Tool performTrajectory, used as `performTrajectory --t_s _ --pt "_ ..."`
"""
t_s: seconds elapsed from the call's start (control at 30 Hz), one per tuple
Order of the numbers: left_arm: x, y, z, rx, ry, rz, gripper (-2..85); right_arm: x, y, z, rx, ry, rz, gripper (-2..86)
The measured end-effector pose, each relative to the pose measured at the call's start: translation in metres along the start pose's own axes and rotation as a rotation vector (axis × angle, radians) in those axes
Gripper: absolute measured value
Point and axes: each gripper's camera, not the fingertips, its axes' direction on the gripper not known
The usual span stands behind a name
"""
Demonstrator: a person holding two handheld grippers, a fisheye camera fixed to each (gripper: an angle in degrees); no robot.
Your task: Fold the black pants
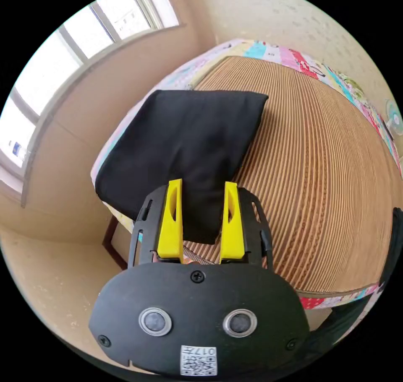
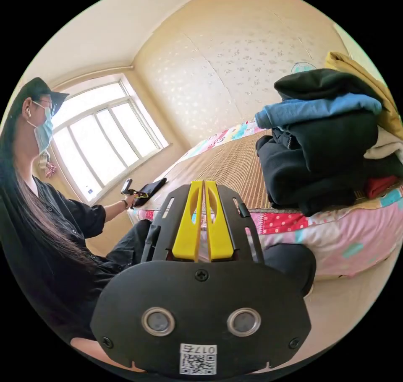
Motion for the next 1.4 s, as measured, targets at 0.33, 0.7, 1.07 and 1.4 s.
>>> performTrajectory --t_s 0.33,0.7,1.07,1.4 --pt "-0.002 0.005 -0.090 0.131 1.032 0.022 4.7 -0.035 -0.002 0.019 0.131 -0.123 -0.187 0.5" --pt "-0.018 -0.021 -0.209 0.407 2.096 -0.097 5.0 -0.056 -0.029 0.093 0.119 -0.369 -0.145 1.1" --pt "-0.080 0.154 -0.101 0.113 1.099 -0.025 5.5 -0.020 -0.019 0.105 -0.130 -0.322 0.023 1.9" --pt "0.030 0.142 -0.248 0.246 0.703 0.339 12.9 -0.007 -0.040 0.140 -0.249 -0.393 0.038 2.1"
